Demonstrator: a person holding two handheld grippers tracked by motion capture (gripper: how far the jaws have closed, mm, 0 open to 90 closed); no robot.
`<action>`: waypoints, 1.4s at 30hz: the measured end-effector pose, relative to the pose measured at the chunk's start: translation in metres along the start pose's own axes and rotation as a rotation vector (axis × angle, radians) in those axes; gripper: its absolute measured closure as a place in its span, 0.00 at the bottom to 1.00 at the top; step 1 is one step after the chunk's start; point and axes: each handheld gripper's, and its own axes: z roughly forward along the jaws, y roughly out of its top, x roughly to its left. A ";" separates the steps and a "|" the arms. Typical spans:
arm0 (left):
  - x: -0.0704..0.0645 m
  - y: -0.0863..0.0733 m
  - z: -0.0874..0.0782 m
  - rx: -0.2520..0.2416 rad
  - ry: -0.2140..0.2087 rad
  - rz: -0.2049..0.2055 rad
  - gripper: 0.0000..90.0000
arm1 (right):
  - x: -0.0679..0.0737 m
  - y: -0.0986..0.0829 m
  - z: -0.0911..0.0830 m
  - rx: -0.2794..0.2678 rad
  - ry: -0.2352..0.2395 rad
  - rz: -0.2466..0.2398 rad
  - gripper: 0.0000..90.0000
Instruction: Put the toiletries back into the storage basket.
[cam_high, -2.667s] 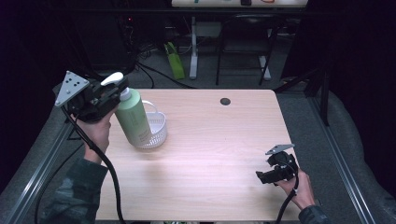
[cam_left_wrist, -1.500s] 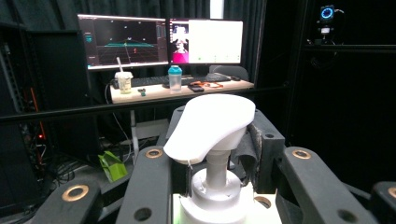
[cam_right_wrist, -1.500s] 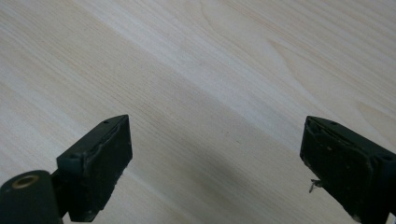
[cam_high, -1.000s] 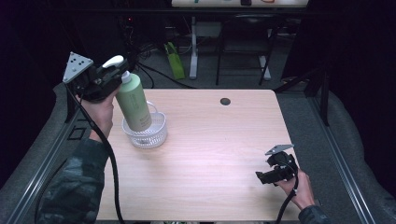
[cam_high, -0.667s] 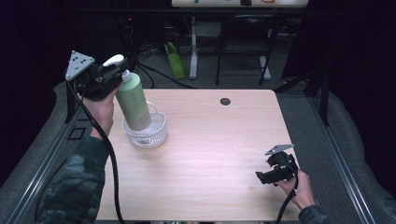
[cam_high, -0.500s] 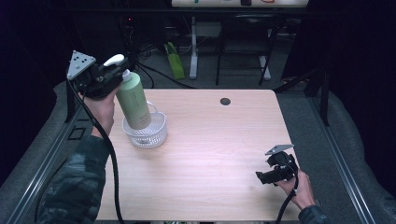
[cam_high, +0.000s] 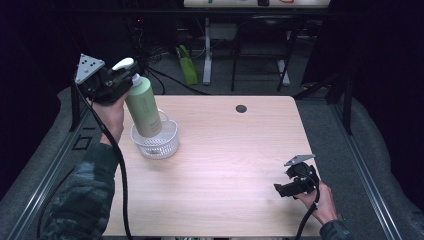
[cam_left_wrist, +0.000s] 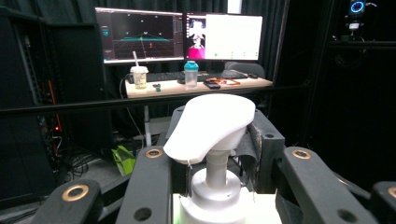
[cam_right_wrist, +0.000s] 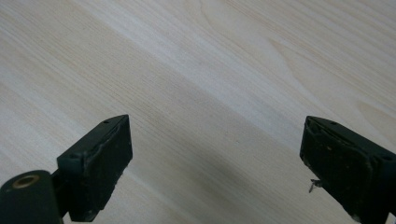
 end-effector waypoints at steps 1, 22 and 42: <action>0.000 -0.001 0.001 0.001 0.000 0.000 0.74 | 0.000 0.000 0.000 0.000 0.000 0.000 0.10; 0.004 -0.015 0.011 0.006 0.009 -0.004 0.74 | 0.000 0.000 0.000 0.001 0.000 0.000 0.10; 0.005 -0.037 0.017 0.026 0.019 -0.009 0.74 | 0.000 0.000 0.000 0.001 0.003 0.002 0.10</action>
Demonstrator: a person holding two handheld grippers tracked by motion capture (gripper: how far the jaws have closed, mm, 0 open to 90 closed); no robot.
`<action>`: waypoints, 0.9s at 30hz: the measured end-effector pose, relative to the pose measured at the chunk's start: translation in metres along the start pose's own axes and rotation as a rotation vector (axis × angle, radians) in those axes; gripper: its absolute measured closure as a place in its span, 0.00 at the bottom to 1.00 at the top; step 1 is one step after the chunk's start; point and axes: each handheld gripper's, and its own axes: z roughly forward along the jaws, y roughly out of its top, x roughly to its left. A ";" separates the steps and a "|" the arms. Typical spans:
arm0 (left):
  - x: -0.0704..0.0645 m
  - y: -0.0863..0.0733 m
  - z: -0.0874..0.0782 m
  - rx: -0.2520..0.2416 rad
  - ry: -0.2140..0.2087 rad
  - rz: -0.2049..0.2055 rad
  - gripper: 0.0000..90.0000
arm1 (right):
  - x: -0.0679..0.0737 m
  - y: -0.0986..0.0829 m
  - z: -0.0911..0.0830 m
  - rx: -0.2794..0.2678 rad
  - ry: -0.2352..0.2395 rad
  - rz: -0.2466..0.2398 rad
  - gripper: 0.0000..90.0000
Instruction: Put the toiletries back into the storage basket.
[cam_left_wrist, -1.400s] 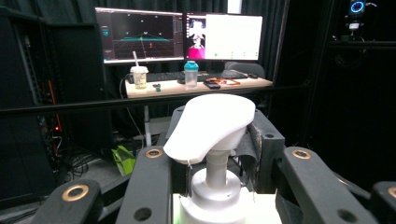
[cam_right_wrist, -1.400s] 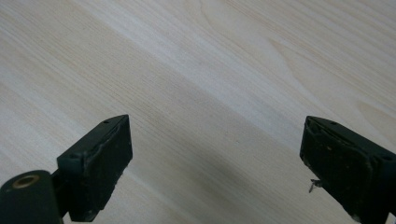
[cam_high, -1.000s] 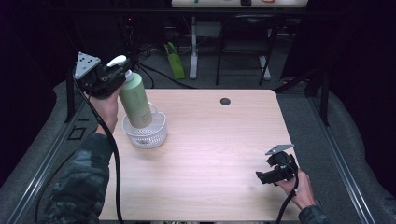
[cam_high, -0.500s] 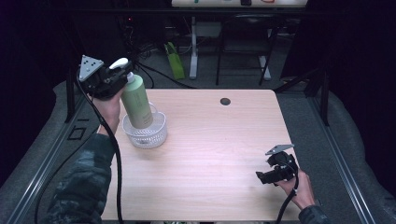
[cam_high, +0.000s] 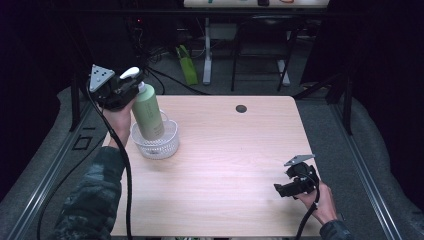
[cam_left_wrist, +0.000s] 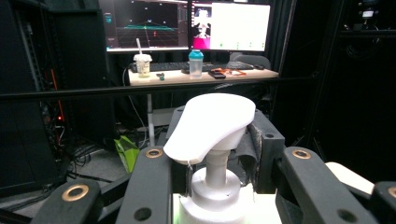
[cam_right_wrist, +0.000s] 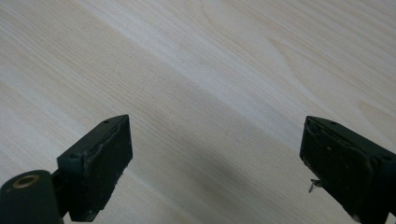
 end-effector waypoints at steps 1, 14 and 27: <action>0.000 -0.001 0.000 0.001 0.001 0.000 0.74 | 0.000 0.000 0.000 0.000 0.000 0.000 0.10; -0.001 -0.012 0.003 0.017 -0.001 -0.003 0.74 | 0.001 0.001 -0.001 -0.004 0.001 -0.008 0.10; -0.003 -0.025 0.006 0.035 -0.008 -0.014 0.74 | 0.003 0.001 -0.002 -0.005 0.002 -0.012 0.10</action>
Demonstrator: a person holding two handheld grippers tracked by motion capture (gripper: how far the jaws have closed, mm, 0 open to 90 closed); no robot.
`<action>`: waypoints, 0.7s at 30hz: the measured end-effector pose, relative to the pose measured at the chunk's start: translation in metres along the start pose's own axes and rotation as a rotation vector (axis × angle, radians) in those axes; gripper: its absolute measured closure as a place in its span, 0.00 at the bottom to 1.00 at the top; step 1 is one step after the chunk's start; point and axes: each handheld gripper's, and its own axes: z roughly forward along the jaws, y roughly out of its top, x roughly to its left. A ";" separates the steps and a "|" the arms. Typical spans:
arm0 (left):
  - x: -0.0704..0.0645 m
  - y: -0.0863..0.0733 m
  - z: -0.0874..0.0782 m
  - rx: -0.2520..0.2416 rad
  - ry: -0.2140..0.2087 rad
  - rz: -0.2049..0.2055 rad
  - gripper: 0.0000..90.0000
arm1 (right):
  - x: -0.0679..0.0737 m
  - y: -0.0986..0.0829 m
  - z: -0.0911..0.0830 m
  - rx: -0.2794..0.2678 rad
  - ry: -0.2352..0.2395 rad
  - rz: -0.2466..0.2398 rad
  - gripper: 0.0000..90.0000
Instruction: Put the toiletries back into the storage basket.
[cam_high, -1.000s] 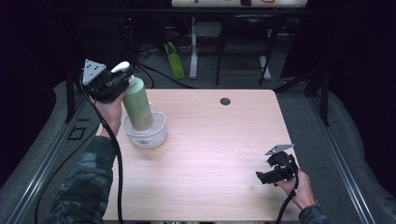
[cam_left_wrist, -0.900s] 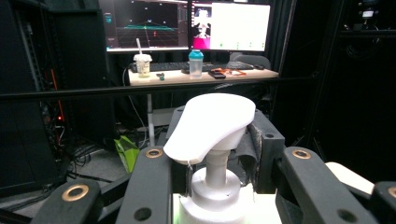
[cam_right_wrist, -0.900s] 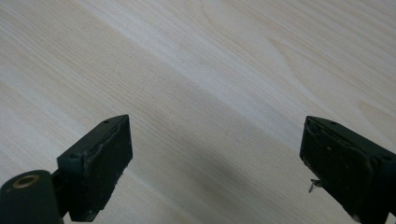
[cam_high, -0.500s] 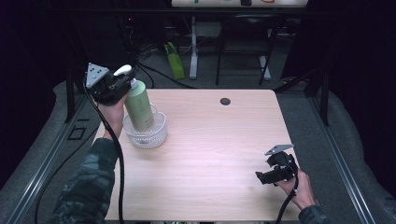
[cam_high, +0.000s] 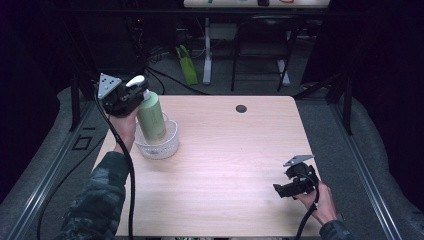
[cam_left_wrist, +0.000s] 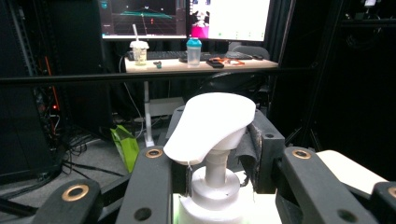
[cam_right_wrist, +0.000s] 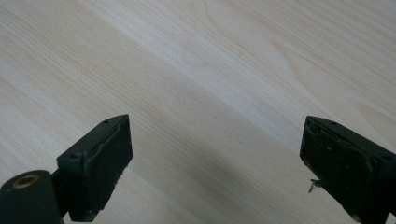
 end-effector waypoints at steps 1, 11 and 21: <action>0.000 -0.002 0.000 0.003 0.002 0.001 0.74 | 0.000 0.000 0.000 0.000 0.000 0.000 0.10; 0.001 -0.013 0.000 0.016 -0.001 -0.012 0.74 | 0.000 0.000 0.000 0.000 -0.001 0.000 0.10; 0.000 -0.026 0.002 0.032 -0.007 -0.028 0.74 | 0.000 0.000 0.000 0.000 -0.001 -0.001 0.10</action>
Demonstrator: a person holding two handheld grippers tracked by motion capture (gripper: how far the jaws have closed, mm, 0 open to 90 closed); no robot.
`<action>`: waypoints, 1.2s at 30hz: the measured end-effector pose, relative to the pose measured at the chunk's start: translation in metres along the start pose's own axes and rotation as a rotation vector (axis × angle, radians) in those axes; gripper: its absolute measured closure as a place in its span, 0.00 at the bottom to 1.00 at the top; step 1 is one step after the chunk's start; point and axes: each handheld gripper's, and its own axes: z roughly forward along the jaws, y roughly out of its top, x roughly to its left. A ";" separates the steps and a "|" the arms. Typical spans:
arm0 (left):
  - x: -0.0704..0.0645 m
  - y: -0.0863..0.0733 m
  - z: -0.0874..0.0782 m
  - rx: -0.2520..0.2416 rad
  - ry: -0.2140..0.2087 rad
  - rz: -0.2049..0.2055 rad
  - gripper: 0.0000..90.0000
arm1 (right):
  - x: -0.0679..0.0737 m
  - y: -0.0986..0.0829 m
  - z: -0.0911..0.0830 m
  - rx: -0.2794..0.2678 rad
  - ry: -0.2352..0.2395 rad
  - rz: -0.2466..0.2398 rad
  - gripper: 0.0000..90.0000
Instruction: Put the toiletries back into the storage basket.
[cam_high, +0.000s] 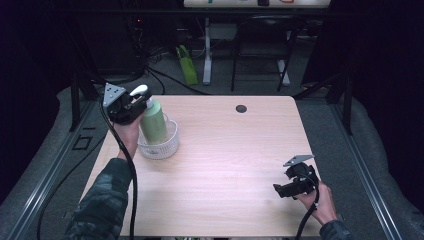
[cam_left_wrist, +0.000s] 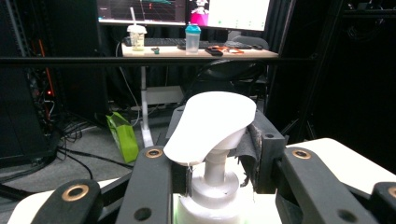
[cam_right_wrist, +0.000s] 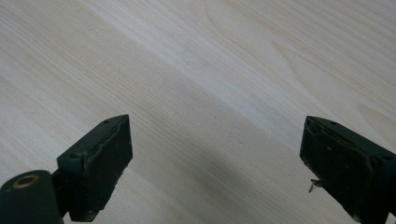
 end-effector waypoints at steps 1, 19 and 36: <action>0.000 -0.003 0.000 0.004 -0.002 -0.004 0.74 | 0.000 0.000 0.000 0.000 -0.001 -0.001 0.10; -0.004 -0.024 0.004 0.047 -0.018 -0.016 0.74 | 0.000 0.000 0.000 -0.001 0.004 0.003 0.10; -0.006 -0.030 -0.010 0.038 -0.035 -0.010 0.73 | 0.001 0.001 -0.001 -0.004 -0.004 -0.009 0.10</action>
